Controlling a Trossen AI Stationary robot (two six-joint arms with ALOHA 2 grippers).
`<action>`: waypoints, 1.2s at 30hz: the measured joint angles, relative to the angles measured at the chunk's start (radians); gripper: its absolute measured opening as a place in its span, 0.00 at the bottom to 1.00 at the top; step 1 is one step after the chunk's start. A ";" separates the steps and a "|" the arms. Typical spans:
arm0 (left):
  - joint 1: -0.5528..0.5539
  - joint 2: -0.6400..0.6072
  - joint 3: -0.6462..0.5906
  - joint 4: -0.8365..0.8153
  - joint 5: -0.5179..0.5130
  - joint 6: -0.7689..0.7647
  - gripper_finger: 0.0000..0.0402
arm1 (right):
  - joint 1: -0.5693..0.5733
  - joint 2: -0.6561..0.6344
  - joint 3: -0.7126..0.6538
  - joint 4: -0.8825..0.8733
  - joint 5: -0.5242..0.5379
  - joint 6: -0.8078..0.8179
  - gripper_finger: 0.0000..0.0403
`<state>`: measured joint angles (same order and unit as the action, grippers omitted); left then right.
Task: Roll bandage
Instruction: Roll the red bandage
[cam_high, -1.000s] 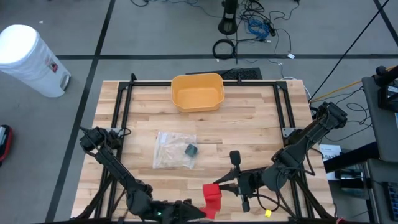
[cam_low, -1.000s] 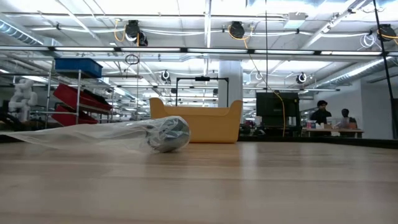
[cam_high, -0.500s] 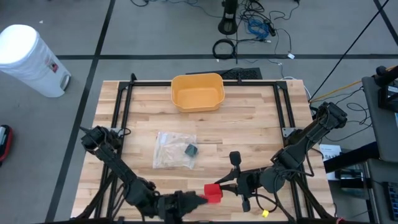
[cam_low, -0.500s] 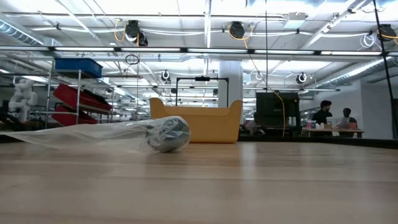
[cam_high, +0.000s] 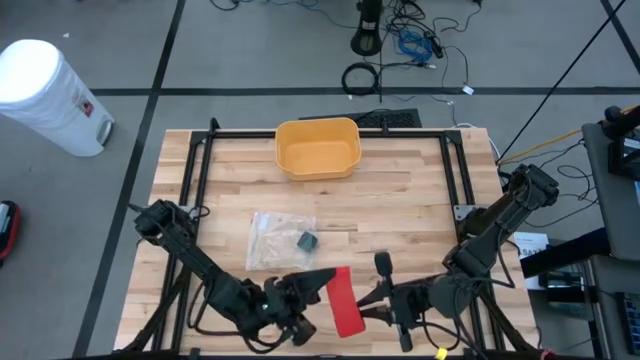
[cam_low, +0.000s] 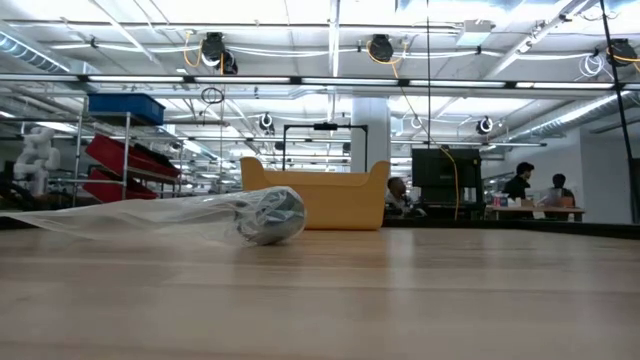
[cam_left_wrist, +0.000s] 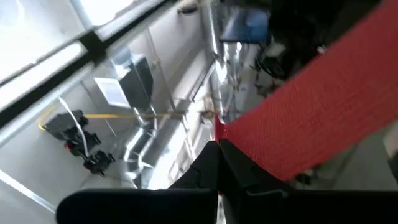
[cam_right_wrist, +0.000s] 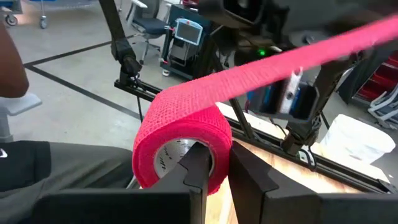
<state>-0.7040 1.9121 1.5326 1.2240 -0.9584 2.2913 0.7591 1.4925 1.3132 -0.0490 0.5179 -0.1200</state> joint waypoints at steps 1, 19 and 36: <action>0.001 0.000 0.000 0.001 -0.022 0.000 0.00 | 0.002 0.000 0.000 0.000 0.000 0.000 0.10; -0.073 0.000 0.000 -0.014 -0.124 -0.008 0.02 | 0.045 -0.015 0.000 0.036 0.006 -0.028 0.10; -0.016 0.001 0.000 -0.092 -0.117 -0.037 0.12 | 0.062 -0.016 0.000 0.088 -0.004 -0.067 0.10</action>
<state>-0.7202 1.9129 1.5326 1.1325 -1.0752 2.2545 0.8212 1.4769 1.3132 0.0391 0.5140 -0.1867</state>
